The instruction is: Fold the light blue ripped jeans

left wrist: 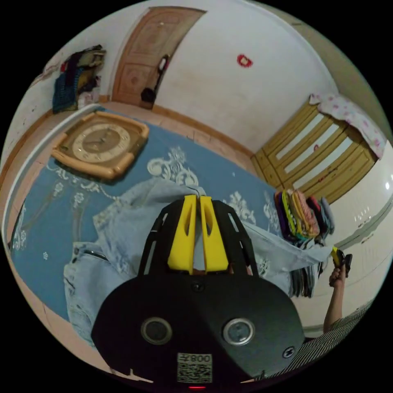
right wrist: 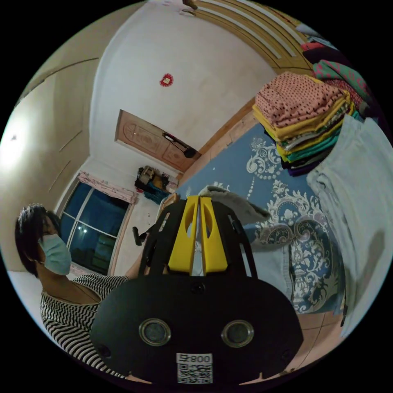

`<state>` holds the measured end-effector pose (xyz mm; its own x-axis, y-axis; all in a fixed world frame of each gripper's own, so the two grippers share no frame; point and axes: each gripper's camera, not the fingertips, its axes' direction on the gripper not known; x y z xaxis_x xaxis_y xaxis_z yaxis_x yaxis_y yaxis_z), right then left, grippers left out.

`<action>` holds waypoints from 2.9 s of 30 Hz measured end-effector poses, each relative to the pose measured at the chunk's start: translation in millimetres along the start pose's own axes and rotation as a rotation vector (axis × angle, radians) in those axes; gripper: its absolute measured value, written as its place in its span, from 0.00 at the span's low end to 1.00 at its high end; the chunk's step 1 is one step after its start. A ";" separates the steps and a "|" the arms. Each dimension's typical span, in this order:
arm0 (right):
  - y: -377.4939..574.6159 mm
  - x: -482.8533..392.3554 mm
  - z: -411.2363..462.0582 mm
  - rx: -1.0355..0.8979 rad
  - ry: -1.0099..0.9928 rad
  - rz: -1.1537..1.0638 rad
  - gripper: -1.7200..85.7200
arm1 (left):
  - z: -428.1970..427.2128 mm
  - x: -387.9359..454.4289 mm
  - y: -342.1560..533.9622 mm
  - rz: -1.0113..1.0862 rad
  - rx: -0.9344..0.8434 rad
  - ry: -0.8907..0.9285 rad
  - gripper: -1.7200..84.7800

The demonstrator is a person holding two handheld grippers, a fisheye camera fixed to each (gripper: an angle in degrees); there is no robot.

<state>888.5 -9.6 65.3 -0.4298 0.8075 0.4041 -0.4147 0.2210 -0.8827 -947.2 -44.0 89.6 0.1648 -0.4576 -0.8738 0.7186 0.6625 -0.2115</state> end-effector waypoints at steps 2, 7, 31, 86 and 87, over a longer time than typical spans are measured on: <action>-17.1 -3.6 4.6 0.022 0.009 -0.022 0.02 | -26.5 -17.3 -19.2 -0.052 0.064 -0.015 0.05; -113.1 21.3 63.7 -0.017 0.069 0.051 0.02 | -19.0 -57.2 -44.0 -0.254 -0.005 0.077 0.06; 97.4 176.1 82.7 -0.428 0.630 0.234 0.11 | -245.9 -271.5 238.9 -0.520 -0.225 -0.256 0.19; 54.7 277.9 47.6 -0.479 0.774 0.188 0.11 | 305.0 -85.8 369.0 0.512 -0.616 0.189 0.15; 52.6 275.3 48.6 -0.485 0.788 0.169 0.11 | 320.7 -78.0 370.8 0.538 -0.634 0.179 0.15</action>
<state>709.4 197.8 141.7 0.2863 0.9480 0.1394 0.0595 0.1276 -0.9900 -477.0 47.2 219.9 0.2281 0.0803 -0.9703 0.0501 0.9943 0.0941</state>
